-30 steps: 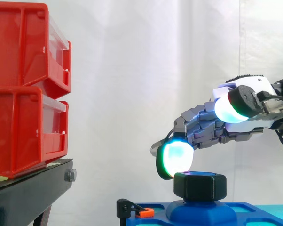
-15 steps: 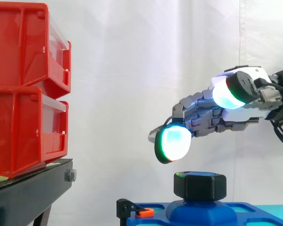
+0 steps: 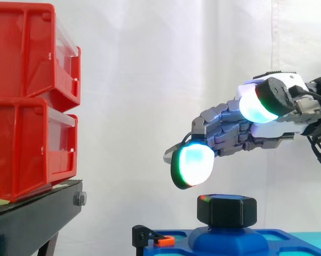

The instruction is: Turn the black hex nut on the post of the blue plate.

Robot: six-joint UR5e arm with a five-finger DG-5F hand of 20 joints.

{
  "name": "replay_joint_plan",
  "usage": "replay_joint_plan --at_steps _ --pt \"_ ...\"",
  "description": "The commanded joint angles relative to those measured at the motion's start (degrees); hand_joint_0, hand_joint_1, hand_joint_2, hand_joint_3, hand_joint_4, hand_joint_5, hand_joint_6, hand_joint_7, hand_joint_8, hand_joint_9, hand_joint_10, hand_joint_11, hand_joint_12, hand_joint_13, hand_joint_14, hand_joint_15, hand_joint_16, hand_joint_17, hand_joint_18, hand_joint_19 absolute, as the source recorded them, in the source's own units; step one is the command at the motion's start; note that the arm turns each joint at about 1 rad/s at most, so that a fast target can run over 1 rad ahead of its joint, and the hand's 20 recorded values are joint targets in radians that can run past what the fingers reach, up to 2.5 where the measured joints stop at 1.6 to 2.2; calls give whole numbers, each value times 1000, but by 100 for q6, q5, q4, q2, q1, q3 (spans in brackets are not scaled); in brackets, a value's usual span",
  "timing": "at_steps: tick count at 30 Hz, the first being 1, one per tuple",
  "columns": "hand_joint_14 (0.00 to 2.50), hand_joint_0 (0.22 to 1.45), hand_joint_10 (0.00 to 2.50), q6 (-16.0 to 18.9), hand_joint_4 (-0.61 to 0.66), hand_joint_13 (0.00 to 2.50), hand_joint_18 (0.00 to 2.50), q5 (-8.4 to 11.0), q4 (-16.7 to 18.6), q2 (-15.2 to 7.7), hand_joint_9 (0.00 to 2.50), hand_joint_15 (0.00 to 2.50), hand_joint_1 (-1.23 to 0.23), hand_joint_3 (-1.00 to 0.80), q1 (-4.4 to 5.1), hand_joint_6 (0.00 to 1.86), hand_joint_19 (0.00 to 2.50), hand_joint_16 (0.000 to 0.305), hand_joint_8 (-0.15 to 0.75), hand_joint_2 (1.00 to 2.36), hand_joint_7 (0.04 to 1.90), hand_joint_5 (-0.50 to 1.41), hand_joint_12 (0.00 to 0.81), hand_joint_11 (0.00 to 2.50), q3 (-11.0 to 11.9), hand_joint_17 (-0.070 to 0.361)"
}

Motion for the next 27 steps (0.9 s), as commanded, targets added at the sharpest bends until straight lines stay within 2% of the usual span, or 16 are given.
replay_joint_plan --at_steps 1,10,21,27 --pt "0 513 0 1 271 172 74 90 -8 -5 269 15 -286 -500 60 504 211 47 258 1000 895 -200 351 0 -6 107" --pt "0 514 0 -8 271 172 74 468 -8 -5 268 15 -285 -500 297 503 212 47 258 1000 894 -199 351 0 -6 107" --pt "0 513 0 1 271 175 75 591 -25 -5 268 17 -284 -500 420 504 212 48 258 1000 895 -200 351 0 -32 107" --pt "0 513 0 1 273 172 74 600 -17 -5 269 16 -283 -500 438 503 212 48 258 1000 891 -200 351 0 -32 107"
